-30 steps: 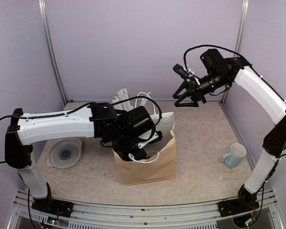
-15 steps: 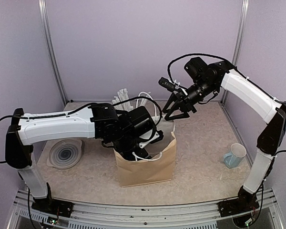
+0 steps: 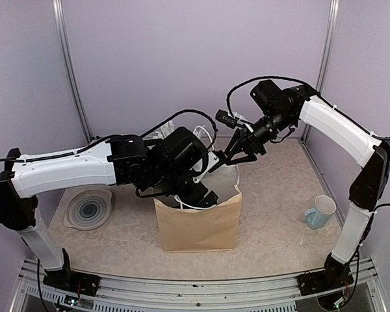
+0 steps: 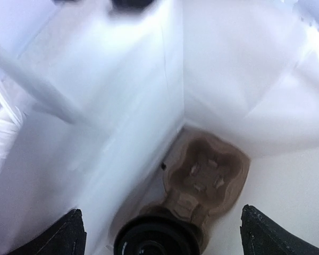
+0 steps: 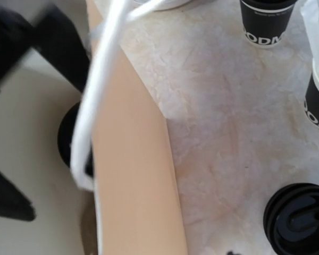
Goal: Pack the takeout coffee
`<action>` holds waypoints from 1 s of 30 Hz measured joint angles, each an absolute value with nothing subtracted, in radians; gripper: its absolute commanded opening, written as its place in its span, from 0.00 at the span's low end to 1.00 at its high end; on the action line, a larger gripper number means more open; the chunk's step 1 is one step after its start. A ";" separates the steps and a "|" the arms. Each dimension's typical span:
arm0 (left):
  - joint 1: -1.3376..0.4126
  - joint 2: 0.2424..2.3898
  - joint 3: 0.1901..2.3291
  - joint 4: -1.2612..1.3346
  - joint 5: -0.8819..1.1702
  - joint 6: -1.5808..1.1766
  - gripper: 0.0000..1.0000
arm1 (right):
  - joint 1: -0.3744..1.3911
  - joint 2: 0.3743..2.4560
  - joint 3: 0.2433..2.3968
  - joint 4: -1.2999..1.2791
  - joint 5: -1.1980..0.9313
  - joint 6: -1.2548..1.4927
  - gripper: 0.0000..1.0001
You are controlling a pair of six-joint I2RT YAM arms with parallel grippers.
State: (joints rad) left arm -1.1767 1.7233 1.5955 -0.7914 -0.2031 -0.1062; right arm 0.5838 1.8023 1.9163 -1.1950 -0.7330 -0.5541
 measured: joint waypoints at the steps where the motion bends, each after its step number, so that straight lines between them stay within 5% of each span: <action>1: -1.177 1.713 1.596 -0.769 -0.218 -0.105 0.99 | 0.584 1.803 1.916 -1.193 -0.728 -0.552 0.52; 23: -1.144 1.544 1.691 -0.564 -0.325 -0.105 0.96 | 0.584 1.800 1.968 -1.201 -0.741 -0.566 0.56; 30: -0.914 1.489 1.844 -0.743 -0.361 -0.214 0.90 | 0.567 1.758 1.956 -1.209 -0.745 -0.585 0.59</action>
State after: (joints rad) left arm -0.9138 1.4895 1.8439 -0.7429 -0.3614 -0.2142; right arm 0.5667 1.7584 1.9560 -1.2095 -0.7448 -0.5854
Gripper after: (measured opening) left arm 0.905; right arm 0.572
